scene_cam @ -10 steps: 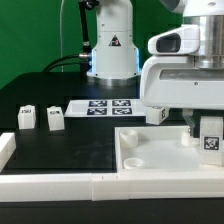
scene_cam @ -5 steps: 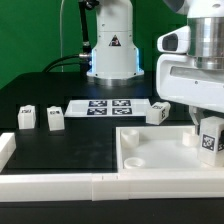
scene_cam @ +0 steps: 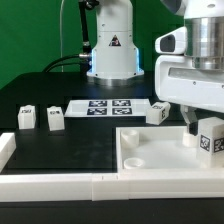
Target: Assemble one leg
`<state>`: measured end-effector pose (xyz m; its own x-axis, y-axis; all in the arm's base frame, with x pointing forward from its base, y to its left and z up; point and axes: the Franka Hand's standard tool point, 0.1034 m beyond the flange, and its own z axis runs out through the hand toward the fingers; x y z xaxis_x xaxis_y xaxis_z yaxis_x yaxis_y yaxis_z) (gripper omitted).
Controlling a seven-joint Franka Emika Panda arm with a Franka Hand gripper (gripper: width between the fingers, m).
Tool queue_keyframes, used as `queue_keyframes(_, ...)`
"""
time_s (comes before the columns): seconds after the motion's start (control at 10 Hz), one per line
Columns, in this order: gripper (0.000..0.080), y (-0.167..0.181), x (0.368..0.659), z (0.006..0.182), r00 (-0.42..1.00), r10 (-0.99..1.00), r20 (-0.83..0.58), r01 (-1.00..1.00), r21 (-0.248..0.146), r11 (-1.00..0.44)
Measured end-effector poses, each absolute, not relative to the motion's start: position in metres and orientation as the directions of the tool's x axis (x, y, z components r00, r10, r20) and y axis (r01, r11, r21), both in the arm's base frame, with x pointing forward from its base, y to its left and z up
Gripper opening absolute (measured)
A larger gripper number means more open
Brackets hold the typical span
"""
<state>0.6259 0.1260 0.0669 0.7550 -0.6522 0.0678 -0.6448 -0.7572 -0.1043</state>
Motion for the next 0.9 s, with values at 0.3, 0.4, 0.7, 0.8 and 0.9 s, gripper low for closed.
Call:
queue_keyframes(0.3,0.0646,0.1211,0.6269,0.0656,0.958,-0.267,0.103,-0.261,-0.066,-0.963)
queue_keyframes(0.4,0.0649,0.1190,0.6277,0.0663,0.985,-0.132,0.111,-0.127,-0.050,-0.991)
queue_keyframes(0.7,0.0649,0.1183,0.6284,0.0675,0.984,0.129,0.122,0.131,-0.008,-0.991)
queue_keyframes(0.8,0.0607,0.1179,0.6283,0.0670,0.984,0.127,0.121,0.129,-0.008,-0.992)
queue_keyframes(0.9,0.0607,0.1178,0.6283,0.0669,0.985,0.126,0.121,0.128,-0.008,-0.992)
